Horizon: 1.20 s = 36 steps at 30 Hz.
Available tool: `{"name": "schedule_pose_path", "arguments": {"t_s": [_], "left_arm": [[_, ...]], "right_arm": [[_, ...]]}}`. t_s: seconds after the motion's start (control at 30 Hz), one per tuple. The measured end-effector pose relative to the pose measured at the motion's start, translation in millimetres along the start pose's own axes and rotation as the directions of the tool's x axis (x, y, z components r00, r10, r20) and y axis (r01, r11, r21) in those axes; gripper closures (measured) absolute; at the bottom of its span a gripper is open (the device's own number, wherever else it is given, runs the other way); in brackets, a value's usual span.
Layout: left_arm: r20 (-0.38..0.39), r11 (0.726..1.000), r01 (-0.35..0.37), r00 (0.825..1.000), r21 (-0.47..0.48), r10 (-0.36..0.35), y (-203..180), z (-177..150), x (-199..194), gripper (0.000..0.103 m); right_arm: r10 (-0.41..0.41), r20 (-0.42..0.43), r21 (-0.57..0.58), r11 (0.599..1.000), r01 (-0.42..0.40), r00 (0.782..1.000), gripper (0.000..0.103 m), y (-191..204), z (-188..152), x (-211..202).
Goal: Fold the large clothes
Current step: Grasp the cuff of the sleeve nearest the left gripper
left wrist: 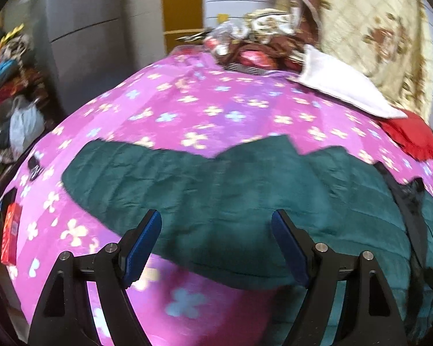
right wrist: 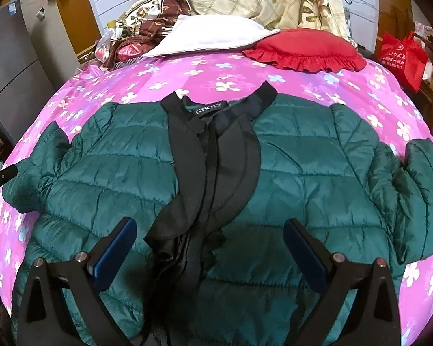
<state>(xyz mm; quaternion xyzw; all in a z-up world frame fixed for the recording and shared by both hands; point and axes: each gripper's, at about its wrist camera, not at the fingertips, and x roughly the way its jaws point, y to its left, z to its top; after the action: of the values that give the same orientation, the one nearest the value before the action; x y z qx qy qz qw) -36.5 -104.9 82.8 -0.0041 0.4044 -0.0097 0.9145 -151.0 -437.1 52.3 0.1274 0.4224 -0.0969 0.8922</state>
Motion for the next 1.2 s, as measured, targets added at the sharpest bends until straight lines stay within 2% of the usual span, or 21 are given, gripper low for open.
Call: {"name": "schedule_pose_path", "arguments": {"t_s": [0.17, 0.33, 0.43, 0.53, 0.63, 0.73, 0.83, 1.03, 1.07, 1.1, 1.13, 1.17, 1.2], "left_arm": [[-0.023, 0.985, -0.068, 0.998, -0.159, 0.065, 66.6, 7.4, 20.6, 0.043], [-0.054, 0.958, -0.164, 0.986, -0.236, 0.155, 121.8, 9.6, 44.0, 0.043], [-0.069, 0.942, -0.183, 0.983, -0.281, 0.170, 150.4, 11.5, 56.5, 0.043], [-0.094, 0.913, -0.188, 0.982, -0.362, 0.165, 180.8, 11.9, 71.3, 0.043], [-0.085, 0.871, -0.187, 0.982, -0.455, 0.166, 207.8, 10.8, 77.9, 0.043], [-0.097, 0.850, -0.211, 0.978, -0.483, 0.187, 222.2, 11.7, 87.9, 0.043], [-0.104, 0.843, -0.224, 0.975, -0.490, 0.198, 229.3, 13.8, 96.2, 0.043], [-0.114, 0.856, -0.230, 0.973, -0.463, 0.200, 227.9, 18.3, 113.1, 0.045], [-0.100, 0.860, -0.221, 0.975, -0.460, 0.197, 226.9, 18.8, 113.6, 0.047], [-0.090, 0.864, -0.210, 0.978, -0.458, 0.190, 226.5, 19.2, 113.8, 0.059], [-0.074, 0.871, -0.186, 0.982, -0.454, 0.172, 225.3, 20.4, 113.7, 0.081], [-0.065, 0.880, -0.166, 0.986, -0.445, 0.153, 223.3, 21.9, 113.9, 0.089], [-0.061, 0.888, -0.161, 0.987, -0.431, 0.149, 220.7, 23.7, 112.4, 0.101]], "right_arm": [[0.000, 0.000, 0.005, 1.000, 0.000, 1.000, 0.000, -1.4, -1.3, -2.7], [-0.004, -0.016, 0.005, 1.000, 0.004, 1.000, 0.000, -2.1, -2.6, 0.1], [-0.005, -0.015, 0.003, 1.000, 0.006, 1.000, 0.000, -2.0, -2.5, 0.5], [-0.009, -0.014, -0.004, 1.000, 0.009, 1.000, 0.000, -0.9, -2.2, 0.9], [-0.010, -0.017, -0.010, 1.000, 0.010, 1.000, 0.000, 1.2, -1.9, 0.6], [-0.012, -0.018, -0.018, 1.000, 0.012, 1.000, 0.000, 3.5, -1.8, -0.1], [-0.016, -0.023, -0.020, 1.000, 0.015, 1.000, 0.000, 4.5, -2.3, 0.3], [-0.025, -0.037, -0.028, 0.999, 0.024, 0.999, 0.000, 5.8, -3.2, 3.5], [-0.026, -0.038, -0.029, 0.999, 0.025, 0.999, 0.000, 5.8, -3.2, 4.0], [-0.028, -0.039, -0.028, 0.999, 0.027, 0.999, 0.000, 5.7, -3.2, 4.4], [-0.029, -0.040, -0.027, 0.999, 0.028, 0.999, 0.000, 5.7, -3.4, 4.7], [-0.029, -0.042, -0.026, 0.999, 0.028, 0.999, 0.000, 5.6, -3.6, 4.7], [-0.029, -0.042, -0.026, 0.999, 0.028, 0.999, 0.000, 5.6, -3.7, 4.4]]}}
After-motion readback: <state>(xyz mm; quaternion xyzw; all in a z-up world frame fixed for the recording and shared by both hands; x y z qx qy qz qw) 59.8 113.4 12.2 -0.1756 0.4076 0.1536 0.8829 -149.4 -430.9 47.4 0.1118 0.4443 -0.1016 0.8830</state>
